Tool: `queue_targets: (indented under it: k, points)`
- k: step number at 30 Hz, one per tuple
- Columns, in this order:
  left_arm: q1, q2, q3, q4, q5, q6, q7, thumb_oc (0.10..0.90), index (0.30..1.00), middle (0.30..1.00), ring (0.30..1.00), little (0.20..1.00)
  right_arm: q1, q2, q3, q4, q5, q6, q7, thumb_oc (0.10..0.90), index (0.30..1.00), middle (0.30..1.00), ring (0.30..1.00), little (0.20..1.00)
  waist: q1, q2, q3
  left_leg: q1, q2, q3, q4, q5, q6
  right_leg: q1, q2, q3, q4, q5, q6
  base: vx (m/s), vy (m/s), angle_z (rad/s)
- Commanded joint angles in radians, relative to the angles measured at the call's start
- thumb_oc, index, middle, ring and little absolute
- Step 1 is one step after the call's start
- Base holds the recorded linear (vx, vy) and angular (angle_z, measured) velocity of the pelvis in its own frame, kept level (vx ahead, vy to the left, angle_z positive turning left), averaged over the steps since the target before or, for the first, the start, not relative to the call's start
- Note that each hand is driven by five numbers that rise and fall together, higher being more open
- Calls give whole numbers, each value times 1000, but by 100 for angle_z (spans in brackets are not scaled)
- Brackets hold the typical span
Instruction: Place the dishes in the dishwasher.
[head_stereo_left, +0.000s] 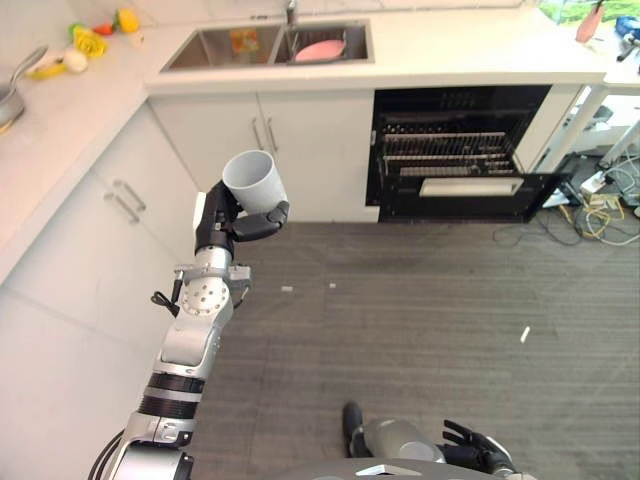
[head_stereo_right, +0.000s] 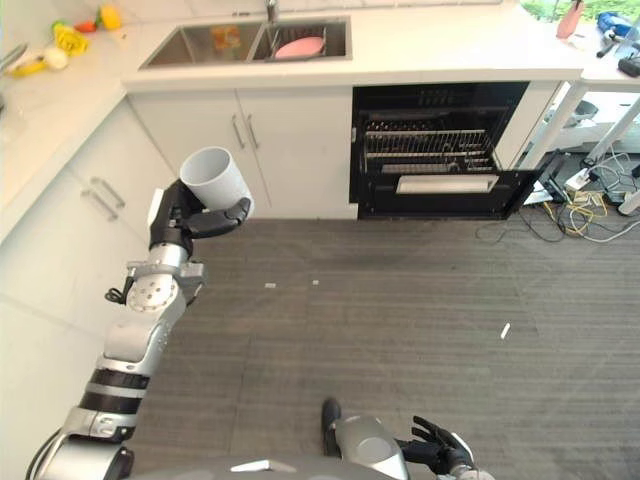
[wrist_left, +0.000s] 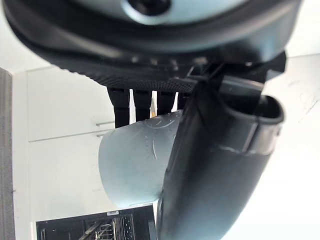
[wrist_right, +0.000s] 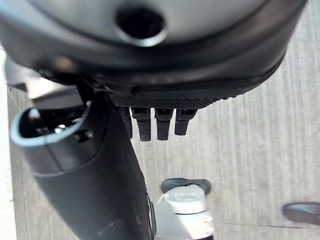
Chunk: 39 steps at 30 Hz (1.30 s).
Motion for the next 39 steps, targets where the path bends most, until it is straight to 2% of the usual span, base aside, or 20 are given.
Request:
queue_targets:
  k: [1, 4, 6, 7, 8, 9, 11, 14, 15, 19, 21, 24, 25, 28, 29, 30, 31, 32, 33, 39]
  points:
    - [-138, 61, 15, -79, -28, -137, 27, 400, 300, 300, 300, 300, -34, -56, 8, -63, 43, -35, 15, 800, 900, 900, 900, 900, 51, -107, -2, -362, -48, 141, 357, 185, -40, 187, -106, 162, -274, 82, 163, 620, -125, -24]
    - [-156, 58, 2, -80, -30, -136, 29, 400, 300, 300, 300, 300, -64, -68, 12, -87, 60, -41, 19, 800, 900, 900, 900, 900, 85, -108, 6, -453, 60, 222, 226, 182, -5, 246, -123, 185, -274, 36, 171, 523, 17, -72]
    - [-159, 54, 3, -81, -24, -135, 32, 400, 300, 300, 300, 300, -77, -81, 15, -105, 52, -42, 15, 800, 900, 900, 900, 900, 104, -89, 7, -454, 143, 234, 7, 154, 30, 284, -120, 198, -274, 5, 189, 417, 163, -70]
    - [-158, 53, 3, -81, -24, -135, 31, 400, 300, 300, 300, 300, -76, -82, 15, -105, 52, -42, 15, 800, 900, 900, 900, 900, 108, -92, 10, -437, 139, 241, -8, 154, 31, 292, -124, 202, -274, 1, 191, 615, 290, -90]
    - [-139, 42, 8, -87, -20, -137, 41, 400, 300, 300, 300, 300, -75, -104, 6, -116, 49, -43, 9, 800, 900, 900, 900, 900, 136, -76, 9, -428, 174, 181, -350, 214, 37, 340, -119, 244, -274, -47, 211, 615, 253, -74]
    - [-129, 38, 5, -94, -21, -135, 47, 400, 300, 300, 300, 300, -71, -108, 3, -113, 44, -43, 9, 800, 900, 900, 900, 900, 149, -72, 3, -441, 195, 129, -422, 230, 25, 356, -123, 263, -274, -57, 216, 750, 289, -75]
    - [-96, 36, 15, -124, 2, -133, 57, 400, 300, 300, 300, 300, -67, -108, 2, -122, 42, -38, 6, 800, 900, 900, 900, 900, 168, -69, -8, -515, 202, -4, -436, 257, -17, 400, -129, 341, -274, -79, 221, 530, 183, -82]
    - [-61, 32, 35, -156, -6, -137, 48, 400, 300, 300, 300, 300, -55, -92, -6, -145, 43, -30, 9, 800, 900, 900, 900, 900, 188, -54, -45, -459, 212, -47, -436, 289, -43, 434, -164, 433, -274, -108, 242, 424, 294, -167]
    - [-63, 26, 36, -149, -4, -138, 52, 400, 300, 300, 300, 300, -54, -83, -5, -147, 43, -31, 9, 800, 900, 900, 900, 900, 183, -51, -49, -468, 218, -31, -436, 312, -56, 434, -181, 437, -274, -108, 252, 337, 391, -166]
    - [-76, 34, -3, -133, 9, -143, 71, 400, 300, 300, 300, 300, -71, -55, -20, -264, 52, -74, -57, 800, 900, 900, 900, 900, 152, -68, -69, -441, 171, 43, -436, 279, -15, 333, -252, 472, -187, -26, 327, 215, 345, -69]
    - [-70, 54, -2, -133, 21, -146, 65, 400, 300, 300, 300, 300, -71, -43, -16, -326, 55, -89, -70, 800, 900, 900, 900, 900, 136, -66, -63, -407, 165, 86, -436, 263, 8, 272, -234, 504, -121, 12, 338, 140, 281, -140]
    - [-87, 70, -20, -100, 22, -137, 56, 400, 300, 300, 300, 300, -90, -82, 12, -418, -14, -90, -106, 800, 900, 900, 900, 900, 130, -54, -47, -356, 155, 131, -436, 217, 48, 175, -227, 382, 7, 30, 332, 101, 251, -106]
    - [-87, 70, -20, -100, 22, -137, 56, 400, 300, 300, 300, 300, -90, -82, 12, -418, -14, -90, -106, 800, 900, 900, 900, 900, 130, -54, -47, -356, 155, 131, -436, 217, 48, 175, -227, 382, 7, 30, 332, 50, 218, -77]
    - [-86, 87, 25, -93, 63, -138, 66, 400, 300, 300, 300, 300, -88, -101, -20, -588, -34, -87, -137, 800, 900, 900, 900, 900, 132, -56, -60, -295, 152, 237, -436, 180, 51, 131, -186, 99, -193, 29, 298, 57, 211, -137]
    - [-85, 87, 25, -93, 64, -138, 66, 400, 300, 300, 300, 300, -88, -101, -20, -588, -34, -86, -137, 800, 900, 900, 900, 900, 133, -56, -60, -295, 152, 238, -436, 180, 51, 132, -185, 99, -194, 30, 297, -20, 59, -186]
    - [-72, 97, 62, -92, 97, -137, 72, 400, 300, 300, 300, 300, -101, -98, -25, -669, -47, -98, -146, 800, 900, 900, 900, 900, 147, -58, -66, -272, 171, 294, -436, 176, 44, 140, -237, -26, -251, 70, 320, -49, -24, -139]
    - [-72, 97, 63, -92, 98, -137, 71, 400, 300, 300, 300, 300, -100, -97, -24, -673, -48, -96, -147, 800, 900, 900, 900, 900, 147, -58, -66, -271, 171, 295, -436, 175, 44, 142, -236, -25, -256, 74, 321, 34, 30, -88]
    - [-81, 105, 59, -55, 105, -152, 68, 400, 300, 300, 300, 300, -91, -113, -40, -776, -68, -105, -148, 800, 900, 900, 900, 900, 113, -65, -73, -252, 164, 297, -436, 162, 48, 156, -216, 112, -274, 51, 324, 110, 54, -53]
    - [-86, 102, 51, -52, 117, -155, 66, 400, 300, 300, 300, 300, -91, -123, -55, -842, -77, -103, -147, 800, 900, 900, 900, 900, 112, -65, -80, -237, 163, 312, -436, 157, 50, 153, -217, 145, -274, 51, 323, 139, 49, -9]
    - [-106, 112, 40, -39, 178, -153, 113, 400, 300, 300, 300, 300, -185, -154, -12, -1042, -79, -86, -124, 800, 900, 900, 900, 900, 110, -60, -97, -199, 168, 354, -436, 149, 42, 175, -232, 135, -274, 56, 331, 15, -48, -34]
